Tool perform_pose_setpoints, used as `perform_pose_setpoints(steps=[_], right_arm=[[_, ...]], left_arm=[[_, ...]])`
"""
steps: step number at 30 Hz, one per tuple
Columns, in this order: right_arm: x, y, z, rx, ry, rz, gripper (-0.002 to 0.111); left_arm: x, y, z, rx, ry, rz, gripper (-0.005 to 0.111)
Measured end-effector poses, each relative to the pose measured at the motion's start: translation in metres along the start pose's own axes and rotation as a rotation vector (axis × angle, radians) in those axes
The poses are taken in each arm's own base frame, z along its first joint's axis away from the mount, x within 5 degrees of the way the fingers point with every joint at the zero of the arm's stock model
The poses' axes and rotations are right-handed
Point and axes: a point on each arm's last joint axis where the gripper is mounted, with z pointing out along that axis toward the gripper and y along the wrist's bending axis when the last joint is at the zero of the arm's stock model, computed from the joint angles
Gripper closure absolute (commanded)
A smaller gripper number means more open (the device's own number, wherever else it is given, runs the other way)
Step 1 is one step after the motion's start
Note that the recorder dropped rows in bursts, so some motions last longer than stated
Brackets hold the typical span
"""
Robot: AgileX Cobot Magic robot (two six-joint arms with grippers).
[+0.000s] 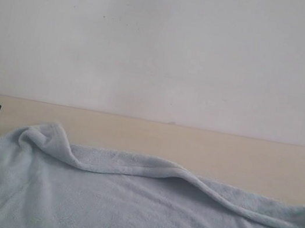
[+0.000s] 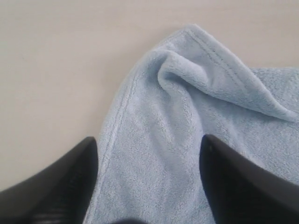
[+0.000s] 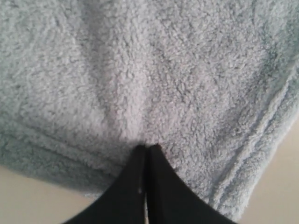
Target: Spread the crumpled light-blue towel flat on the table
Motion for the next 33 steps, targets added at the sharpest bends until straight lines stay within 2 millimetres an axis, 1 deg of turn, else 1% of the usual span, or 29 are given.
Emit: perform_pose_setpoints(steps=[3, 4, 7, 10, 13, 16, 17, 18, 19, 20, 21, 22, 26, 29, 31, 33], right_arm=[[0.023, 0.0, -0.013, -0.001, 0.049, 0.043, 0.108], [0.027, 0.0, -0.018, 0.003, 0.044, 0.046, 0.108], [0.03, -0.003, -0.04, 0.01, -0.065, 0.067, 0.108], [0.031, -0.005, -0.055, 0.015, -0.162, 0.073, 0.108], [0.03, -0.005, -0.061, 0.016, -0.217, 0.061, 0.108], [0.028, -0.005, -0.062, 0.015, -0.247, 0.051, 0.108], [0.027, -0.005, -0.062, 0.015, -0.258, 0.047, 0.108], [0.025, -0.005, -0.063, 0.014, -0.27, 0.047, 0.108], [0.025, -0.005, -0.063, 0.014, -0.28, 0.044, 0.108], [0.024, -0.005, -0.063, 0.013, -0.286, 0.042, 0.108], [0.024, -0.005, -0.063, 0.013, -0.293, 0.042, 0.108], [0.024, -0.005, -0.063, 0.013, -0.296, 0.042, 0.108], [0.022, -0.004, -0.063, 0.001, -0.31, 0.05, 0.108], [0.022, -0.002, -0.063, -0.015, -0.316, 0.054, 0.108], [0.021, -0.002, -0.064, -0.023, -0.32, 0.056, 0.108], [0.021, -0.002, -0.064, -0.025, -0.32, 0.055, 0.108]], left_arm=[[0.002, 0.0, 0.0, 0.004, 0.019, -0.01, 0.047], [0.002, 0.0, 0.0, 0.004, 0.026, -0.014, 0.047], [0.005, 0.0, 0.0, 0.0, 0.054, -0.016, 0.048], [0.009, 0.0, -0.002, 0.0, 0.103, -0.005, 0.05], [0.015, -0.001, -0.007, 0.024, 0.167, 0.019, 0.051], [0.029, -0.004, -0.006, 0.061, 0.238, 0.061, 0.051], [0.035, -0.005, -0.006, 0.071, 0.262, 0.069, 0.053], [0.041, -0.005, -0.005, 0.079, 0.279, 0.073, 0.059], [0.045, -0.006, -0.005, 0.087, 0.292, 0.079, 0.07], [0.048, -0.006, -0.004, 0.095, 0.305, 0.084, 0.085], [0.05, -0.007, -0.003, 0.101, 0.313, 0.087, 0.095], [0.051, -0.007, -0.003, 0.105, 0.316, 0.09, 0.102], [0.051, -0.008, -0.001, 0.116, 0.304, 0.126, 0.102], [0.046, -0.009, 0.001, 0.121, 0.251, 0.143, 0.102], [0.045, -0.009, 0.007, 0.12, 0.221, 0.163, 0.102], [0.053, -0.011, 0.023, 0.12, 0.262, 0.171, 0.102]])
